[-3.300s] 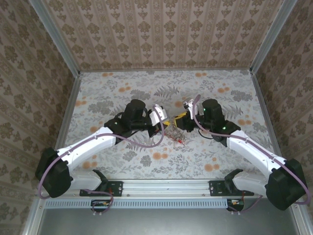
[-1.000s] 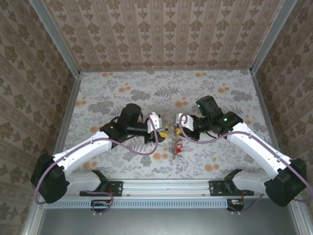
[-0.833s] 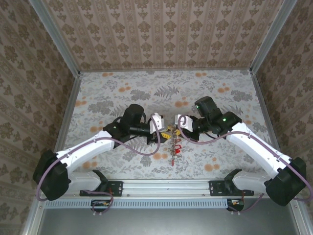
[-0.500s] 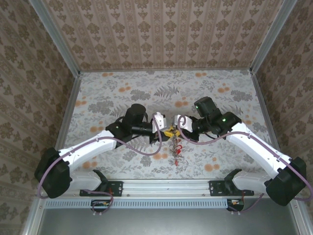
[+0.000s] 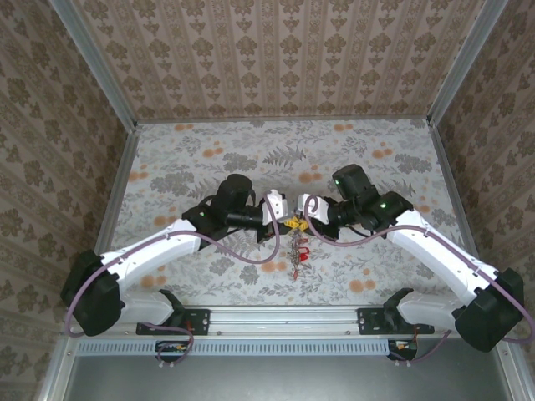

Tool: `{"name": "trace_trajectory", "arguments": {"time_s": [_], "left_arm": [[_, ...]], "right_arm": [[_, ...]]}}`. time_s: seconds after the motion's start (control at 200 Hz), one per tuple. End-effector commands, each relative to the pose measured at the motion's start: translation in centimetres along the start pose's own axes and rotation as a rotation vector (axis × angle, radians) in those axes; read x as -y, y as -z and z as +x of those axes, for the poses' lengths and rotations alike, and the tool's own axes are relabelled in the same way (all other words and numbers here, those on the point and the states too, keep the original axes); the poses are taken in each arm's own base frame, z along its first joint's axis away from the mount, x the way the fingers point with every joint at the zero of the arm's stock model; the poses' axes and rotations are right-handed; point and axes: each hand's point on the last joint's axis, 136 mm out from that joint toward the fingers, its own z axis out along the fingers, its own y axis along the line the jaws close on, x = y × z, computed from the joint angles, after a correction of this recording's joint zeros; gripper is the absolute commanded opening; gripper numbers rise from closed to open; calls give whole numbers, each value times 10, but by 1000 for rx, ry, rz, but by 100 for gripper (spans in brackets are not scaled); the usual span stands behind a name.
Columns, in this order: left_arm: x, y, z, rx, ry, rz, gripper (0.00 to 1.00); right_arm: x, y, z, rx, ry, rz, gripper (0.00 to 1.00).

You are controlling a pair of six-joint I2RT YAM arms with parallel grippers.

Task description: Put the keys on the keyring

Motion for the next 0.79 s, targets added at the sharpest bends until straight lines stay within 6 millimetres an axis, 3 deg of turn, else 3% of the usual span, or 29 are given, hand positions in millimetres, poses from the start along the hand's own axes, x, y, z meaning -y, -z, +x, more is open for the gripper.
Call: {"name": "trace_trajectory", "arguments": {"time_s": [0.0,0.085,0.265,0.79], "left_arm": [[-2,7,-28,118,-23,5,0],[-5,13,-36,176,-21,-6,0],[-3,19,-44,249,-31,12,0],[12,22,-53,311,-62,86,0]], "right_arm": [[-3,14,-20,135,33,17,22],[-4,24,-23,202,19,32,28],[-8,37,-24,284,0,55,28],[-3,37,-27,311,-39,69,23]]}}
